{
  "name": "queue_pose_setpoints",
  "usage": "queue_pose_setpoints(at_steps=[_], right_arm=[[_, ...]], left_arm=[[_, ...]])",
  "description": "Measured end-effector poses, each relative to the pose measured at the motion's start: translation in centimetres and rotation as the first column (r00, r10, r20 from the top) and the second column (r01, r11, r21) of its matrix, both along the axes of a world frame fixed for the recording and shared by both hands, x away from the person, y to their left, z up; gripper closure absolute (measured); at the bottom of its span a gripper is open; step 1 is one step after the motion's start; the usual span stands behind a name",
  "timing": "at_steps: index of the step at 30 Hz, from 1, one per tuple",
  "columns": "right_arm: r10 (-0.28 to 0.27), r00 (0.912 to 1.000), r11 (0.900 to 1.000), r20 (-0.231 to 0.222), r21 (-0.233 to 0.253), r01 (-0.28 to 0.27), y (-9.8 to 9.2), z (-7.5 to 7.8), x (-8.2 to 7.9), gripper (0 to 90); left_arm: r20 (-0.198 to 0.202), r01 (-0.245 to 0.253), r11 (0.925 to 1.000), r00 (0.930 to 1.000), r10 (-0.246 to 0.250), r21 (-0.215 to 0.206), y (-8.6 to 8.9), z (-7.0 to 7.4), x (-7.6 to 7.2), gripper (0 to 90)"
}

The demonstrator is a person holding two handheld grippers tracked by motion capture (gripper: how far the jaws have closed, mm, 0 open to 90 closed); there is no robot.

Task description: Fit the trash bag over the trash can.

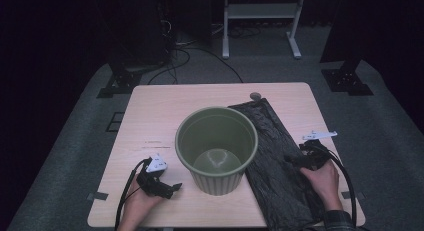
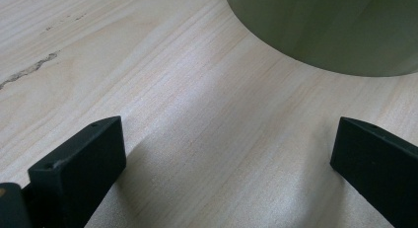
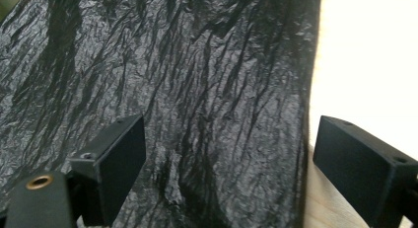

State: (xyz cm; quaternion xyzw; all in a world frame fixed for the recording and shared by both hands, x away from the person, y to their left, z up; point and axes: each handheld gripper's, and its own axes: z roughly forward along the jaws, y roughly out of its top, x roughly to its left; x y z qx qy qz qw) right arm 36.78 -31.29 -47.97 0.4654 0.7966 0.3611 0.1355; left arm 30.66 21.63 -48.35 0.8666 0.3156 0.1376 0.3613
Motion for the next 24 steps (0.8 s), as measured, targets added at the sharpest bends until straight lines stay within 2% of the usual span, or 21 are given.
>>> queue_pose_setpoints(at_steps=[10,19,24], right_arm=[[0.092,0.9954,0.995,-0.025,-0.030,-0.093,3.5,0.3,0.1,10.7],[0.142,0.9890,0.990,-0.042,-0.003,-0.142,5.6,0.4,0.4,10.7],[0.185,0.9816,0.983,-0.048,0.019,-0.184,7.3,0.4,0.7,10.7]], left_arm=[[0.000,0.000,1.0000,1.0000,0.000,0.000,0.0,0.0,0.0,0.0],[0.000,0.000,1.0000,1.0000,0.000,0.000,0.0,0.0,0.0,0.0],[0.000,0.000,1.0000,1.0000,0.000,0.000,0.0,0.0,0.0,0.0]])
